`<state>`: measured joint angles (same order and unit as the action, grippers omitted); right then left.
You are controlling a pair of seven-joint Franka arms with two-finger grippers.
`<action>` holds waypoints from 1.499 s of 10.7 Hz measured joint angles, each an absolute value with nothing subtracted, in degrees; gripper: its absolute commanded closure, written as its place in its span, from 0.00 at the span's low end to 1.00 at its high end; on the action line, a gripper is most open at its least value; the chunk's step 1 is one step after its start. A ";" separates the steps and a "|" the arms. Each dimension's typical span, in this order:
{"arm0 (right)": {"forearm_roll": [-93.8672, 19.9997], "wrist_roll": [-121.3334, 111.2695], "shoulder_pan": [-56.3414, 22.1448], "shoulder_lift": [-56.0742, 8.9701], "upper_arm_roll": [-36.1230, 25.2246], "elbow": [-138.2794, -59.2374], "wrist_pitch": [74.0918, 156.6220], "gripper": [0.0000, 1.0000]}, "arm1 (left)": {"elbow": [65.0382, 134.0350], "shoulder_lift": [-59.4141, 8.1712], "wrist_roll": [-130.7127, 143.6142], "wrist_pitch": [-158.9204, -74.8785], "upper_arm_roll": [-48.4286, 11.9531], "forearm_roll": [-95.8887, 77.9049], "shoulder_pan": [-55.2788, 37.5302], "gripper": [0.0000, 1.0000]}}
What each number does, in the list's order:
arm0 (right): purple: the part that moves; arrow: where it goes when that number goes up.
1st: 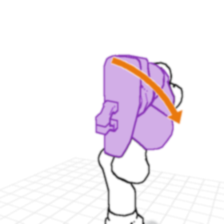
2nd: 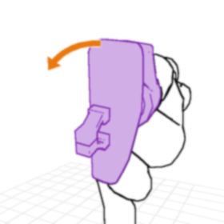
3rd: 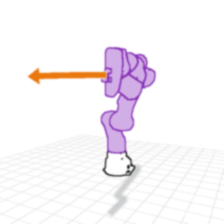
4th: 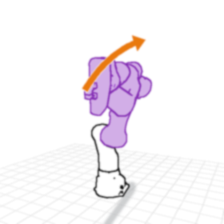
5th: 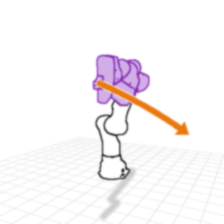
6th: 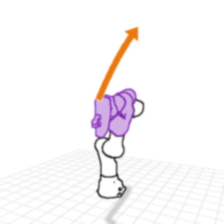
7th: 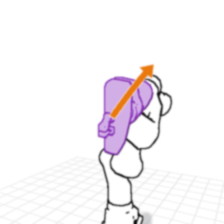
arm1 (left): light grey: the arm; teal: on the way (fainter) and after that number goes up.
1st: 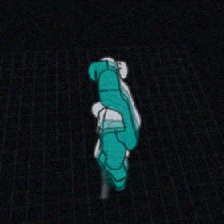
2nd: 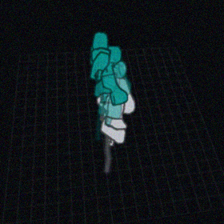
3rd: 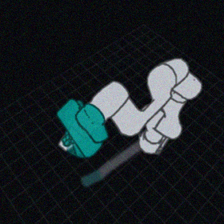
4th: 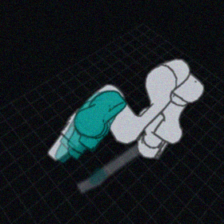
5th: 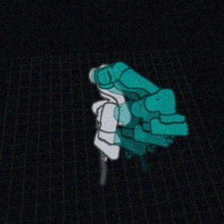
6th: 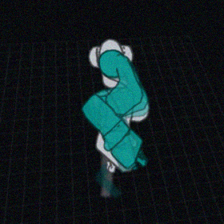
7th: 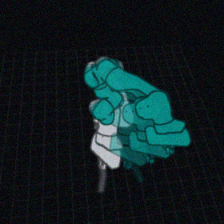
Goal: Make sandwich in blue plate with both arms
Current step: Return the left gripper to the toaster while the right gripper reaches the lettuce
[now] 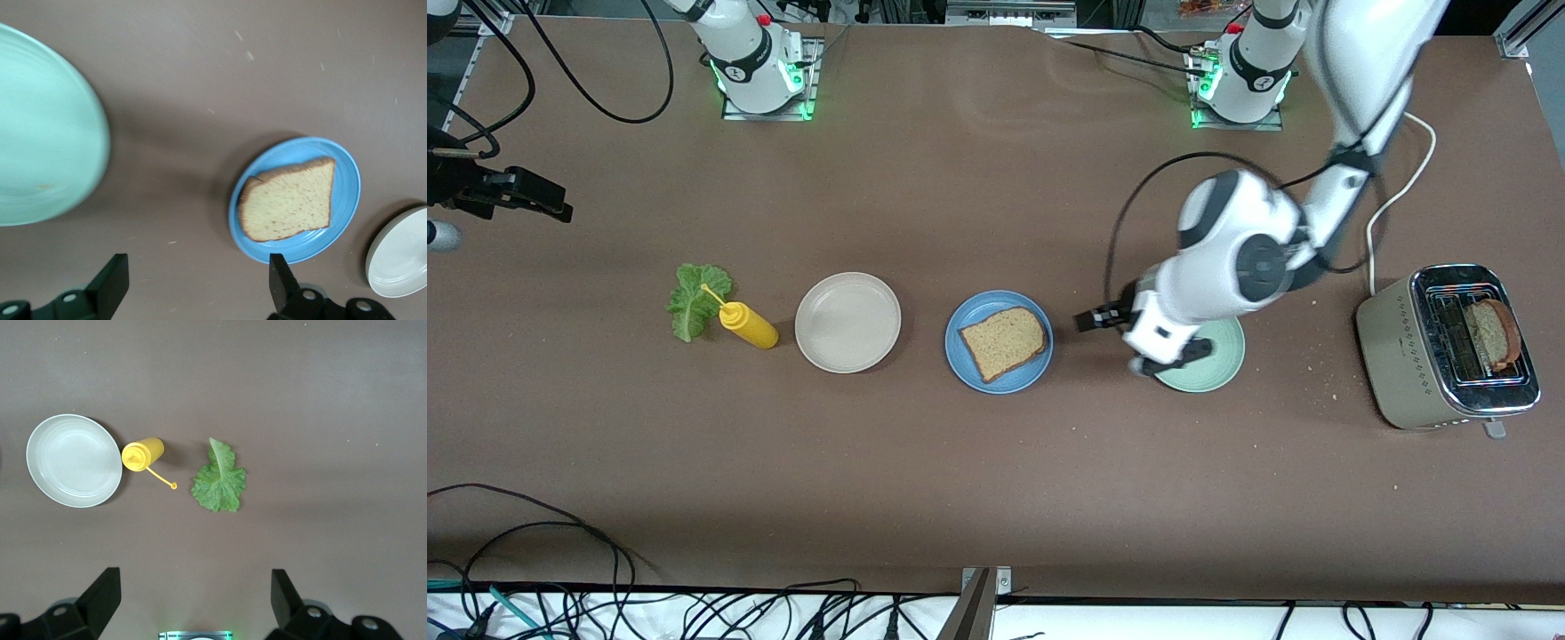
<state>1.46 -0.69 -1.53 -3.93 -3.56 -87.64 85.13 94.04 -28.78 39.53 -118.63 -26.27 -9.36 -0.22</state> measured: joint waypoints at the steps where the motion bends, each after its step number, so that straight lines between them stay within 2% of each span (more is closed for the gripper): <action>1: 1.53 -0.69 -1.46 -4.43 -3.59 -87.69 85.07 0.00 | 90.92 -27.17 39.50 -112.24 -26.24 -6.68 2.41 0.05; 2: 1.54 -0.68 -1.40 -5.54 -3.61 -87.71 85.12 0.00 | 87.60 -26.36 39.52 -107.06 -26.25 -3.31 4.44 0.00; 4: 1.56 -0.64 -1.33 -7.93 -3.68 -87.72 85.30 0.00 | 82.75 -25.71 38.70 -101.83 -26.25 3.86 6.76 0.00; 7: 1.63 -0.48 -0.77 -11.23 -4.11 -88.78 89.35 0.00 | 81.19 -22.98 30.32 -98.55 -26.18 9.80 10.00 0.00; 12: 2.52 6.96 -0.28 -13.00 -4.70 -98.24 103.48 0.00 | 81.06 -18.59 14.05 -94.34 -26.16 10.13 20.06 0.00; 16: 2.53 7.96 0.59 -16.39 -5.13 -106.83 118.11 0.00 | 81.06 -17.64 12.42 -93.42 -26.18 10.13 22.95 0.00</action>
